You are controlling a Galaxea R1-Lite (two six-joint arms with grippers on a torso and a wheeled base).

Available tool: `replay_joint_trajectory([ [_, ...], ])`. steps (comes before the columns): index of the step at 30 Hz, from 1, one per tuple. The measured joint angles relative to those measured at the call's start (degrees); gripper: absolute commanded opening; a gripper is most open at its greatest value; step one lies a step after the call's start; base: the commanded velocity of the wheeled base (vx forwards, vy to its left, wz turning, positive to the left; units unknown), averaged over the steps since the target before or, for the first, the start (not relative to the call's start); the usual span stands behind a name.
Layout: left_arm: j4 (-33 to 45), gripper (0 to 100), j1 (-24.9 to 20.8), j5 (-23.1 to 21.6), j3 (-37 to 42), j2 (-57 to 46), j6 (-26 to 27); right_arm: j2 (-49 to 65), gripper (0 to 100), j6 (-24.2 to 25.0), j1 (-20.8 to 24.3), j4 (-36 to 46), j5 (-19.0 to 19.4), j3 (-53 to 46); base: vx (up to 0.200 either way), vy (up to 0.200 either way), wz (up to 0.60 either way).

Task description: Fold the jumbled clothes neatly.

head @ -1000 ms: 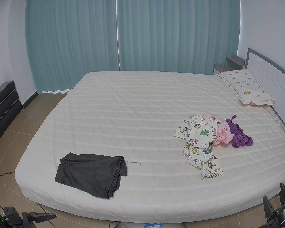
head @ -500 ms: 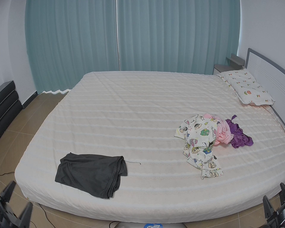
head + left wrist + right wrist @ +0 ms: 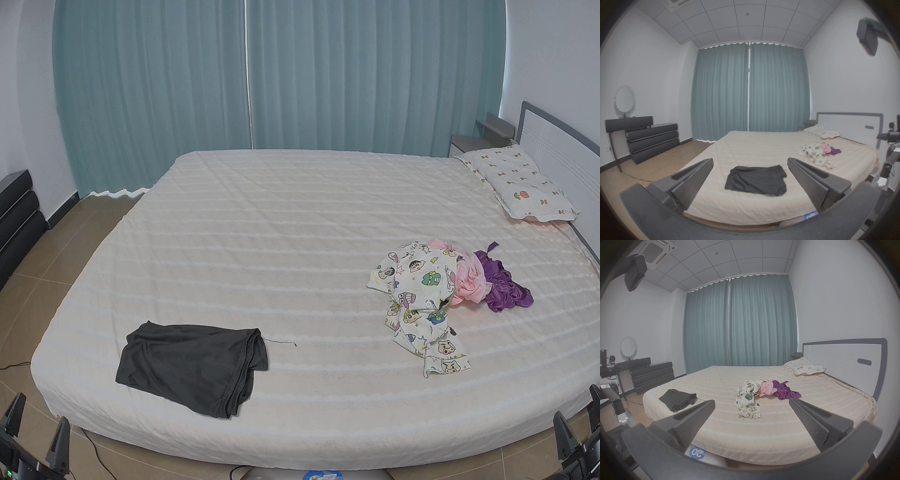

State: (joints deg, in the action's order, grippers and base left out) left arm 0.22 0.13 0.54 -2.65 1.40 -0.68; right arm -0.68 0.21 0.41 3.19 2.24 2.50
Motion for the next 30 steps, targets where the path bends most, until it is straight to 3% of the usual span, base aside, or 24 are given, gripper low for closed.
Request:
replay_joint_trajectory([
  [6,-0.33,100,0.07,0.63,1.49,-0.55,0.5,-0.02,100,0.01,-0.01,0.06,1.17,0.0,0.0,0.0,0.0],
  [14,-0.32,100,0.05,0.74,1.61,-0.72,0.39,-0.05,100,4.85,-0.01,0.11,0.11,-0.05,0.0,0.0,0.0],
  [22,-0.17,100,0.09,1.18,1.63,-0.74,-0.77,-0.05,100,-3.27,-0.12,-0.24,-2.24,-0.2,0.0,0.0,0.0],
  [30,-0.22,100,0.11,0.94,1.66,-0.74,0.71,-0.06,100,-1.18,-0.34,-1.06,-1.58,-1.4,0.0,0.0,0.0],
])
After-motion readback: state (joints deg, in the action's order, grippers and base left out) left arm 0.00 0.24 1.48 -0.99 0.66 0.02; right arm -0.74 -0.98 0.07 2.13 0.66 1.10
